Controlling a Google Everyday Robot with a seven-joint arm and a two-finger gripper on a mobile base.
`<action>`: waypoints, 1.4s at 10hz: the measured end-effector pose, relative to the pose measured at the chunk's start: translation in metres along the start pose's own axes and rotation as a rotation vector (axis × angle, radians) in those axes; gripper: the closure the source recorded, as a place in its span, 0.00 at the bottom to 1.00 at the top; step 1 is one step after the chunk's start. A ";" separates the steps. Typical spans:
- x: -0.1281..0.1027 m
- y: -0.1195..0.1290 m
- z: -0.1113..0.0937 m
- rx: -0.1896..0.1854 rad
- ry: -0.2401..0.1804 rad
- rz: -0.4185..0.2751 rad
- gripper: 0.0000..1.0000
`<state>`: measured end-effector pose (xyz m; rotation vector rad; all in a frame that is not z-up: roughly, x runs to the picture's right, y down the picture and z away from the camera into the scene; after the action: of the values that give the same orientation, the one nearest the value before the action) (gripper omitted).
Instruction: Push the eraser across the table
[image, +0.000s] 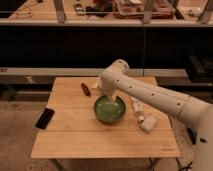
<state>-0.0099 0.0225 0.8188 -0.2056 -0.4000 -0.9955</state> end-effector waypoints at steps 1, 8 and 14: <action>0.000 0.000 0.000 0.000 0.000 0.000 0.20; -0.033 -0.088 -0.007 0.013 -0.002 -0.177 0.20; -0.195 -0.273 0.003 0.181 -0.168 -0.479 0.20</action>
<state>-0.3353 0.0288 0.7360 -0.0272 -0.7109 -1.4078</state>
